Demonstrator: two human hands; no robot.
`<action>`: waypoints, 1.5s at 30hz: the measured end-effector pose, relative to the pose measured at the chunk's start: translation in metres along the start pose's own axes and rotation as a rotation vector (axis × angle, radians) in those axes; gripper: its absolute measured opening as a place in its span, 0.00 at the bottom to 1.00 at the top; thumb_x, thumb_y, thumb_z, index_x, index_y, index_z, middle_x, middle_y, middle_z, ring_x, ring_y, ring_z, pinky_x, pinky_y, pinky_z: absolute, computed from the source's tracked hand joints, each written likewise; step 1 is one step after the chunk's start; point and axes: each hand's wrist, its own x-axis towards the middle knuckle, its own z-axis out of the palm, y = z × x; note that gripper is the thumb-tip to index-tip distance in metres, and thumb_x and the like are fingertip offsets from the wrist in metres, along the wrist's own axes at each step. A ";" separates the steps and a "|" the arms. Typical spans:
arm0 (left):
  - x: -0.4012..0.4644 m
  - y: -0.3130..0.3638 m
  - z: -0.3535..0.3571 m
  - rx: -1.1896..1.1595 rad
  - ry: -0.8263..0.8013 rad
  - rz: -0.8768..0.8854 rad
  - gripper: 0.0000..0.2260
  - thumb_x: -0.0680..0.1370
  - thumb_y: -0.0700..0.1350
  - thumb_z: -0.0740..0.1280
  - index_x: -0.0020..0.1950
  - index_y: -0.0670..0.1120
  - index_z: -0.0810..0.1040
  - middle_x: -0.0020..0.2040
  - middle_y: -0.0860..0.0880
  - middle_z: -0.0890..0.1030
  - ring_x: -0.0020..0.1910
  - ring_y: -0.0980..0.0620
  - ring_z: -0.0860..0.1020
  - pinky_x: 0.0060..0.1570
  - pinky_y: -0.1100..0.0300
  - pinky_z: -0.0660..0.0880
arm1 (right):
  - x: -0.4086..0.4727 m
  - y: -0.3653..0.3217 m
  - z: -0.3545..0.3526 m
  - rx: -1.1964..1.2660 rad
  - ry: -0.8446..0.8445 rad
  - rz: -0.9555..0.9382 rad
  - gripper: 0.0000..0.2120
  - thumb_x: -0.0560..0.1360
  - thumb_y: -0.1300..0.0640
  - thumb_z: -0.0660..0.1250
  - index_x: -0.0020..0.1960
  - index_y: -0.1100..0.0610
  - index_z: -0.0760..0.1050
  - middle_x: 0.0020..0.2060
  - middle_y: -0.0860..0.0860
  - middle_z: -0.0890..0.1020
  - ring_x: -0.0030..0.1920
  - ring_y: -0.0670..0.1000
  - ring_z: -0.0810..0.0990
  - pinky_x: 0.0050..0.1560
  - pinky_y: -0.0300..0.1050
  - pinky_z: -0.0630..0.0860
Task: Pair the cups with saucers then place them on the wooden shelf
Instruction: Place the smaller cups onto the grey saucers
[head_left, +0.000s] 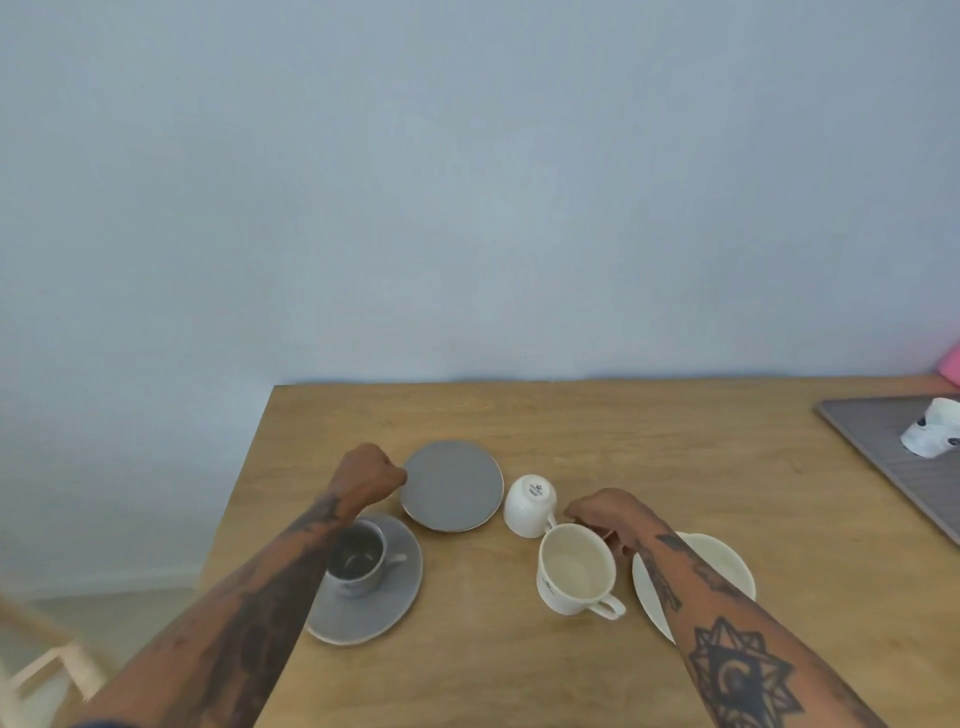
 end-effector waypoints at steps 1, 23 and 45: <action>0.002 0.002 0.005 0.005 -0.008 -0.011 0.06 0.72 0.42 0.70 0.37 0.41 0.81 0.31 0.46 0.79 0.29 0.49 0.75 0.31 0.59 0.72 | 0.003 -0.001 0.002 -0.009 0.001 0.008 0.10 0.75 0.54 0.65 0.36 0.57 0.76 0.30 0.51 0.79 0.28 0.51 0.77 0.26 0.37 0.68; 0.011 0.002 0.022 -0.048 -0.077 -0.105 0.08 0.74 0.40 0.73 0.51 0.38 0.82 0.47 0.40 0.85 0.38 0.48 0.79 0.31 0.60 0.73 | 0.030 -0.015 0.009 0.205 -0.226 0.225 0.13 0.75 0.55 0.66 0.57 0.60 0.79 0.42 0.52 0.79 0.43 0.54 0.73 0.45 0.46 0.69; 0.014 0.000 0.015 -0.149 -0.096 -0.211 0.13 0.75 0.38 0.75 0.56 0.32 0.82 0.47 0.39 0.85 0.42 0.47 0.80 0.42 0.57 0.78 | 0.032 -0.007 0.014 1.023 -0.272 0.249 0.08 0.78 0.73 0.63 0.55 0.76 0.71 0.36 0.70 0.80 0.20 0.59 0.81 0.19 0.48 0.79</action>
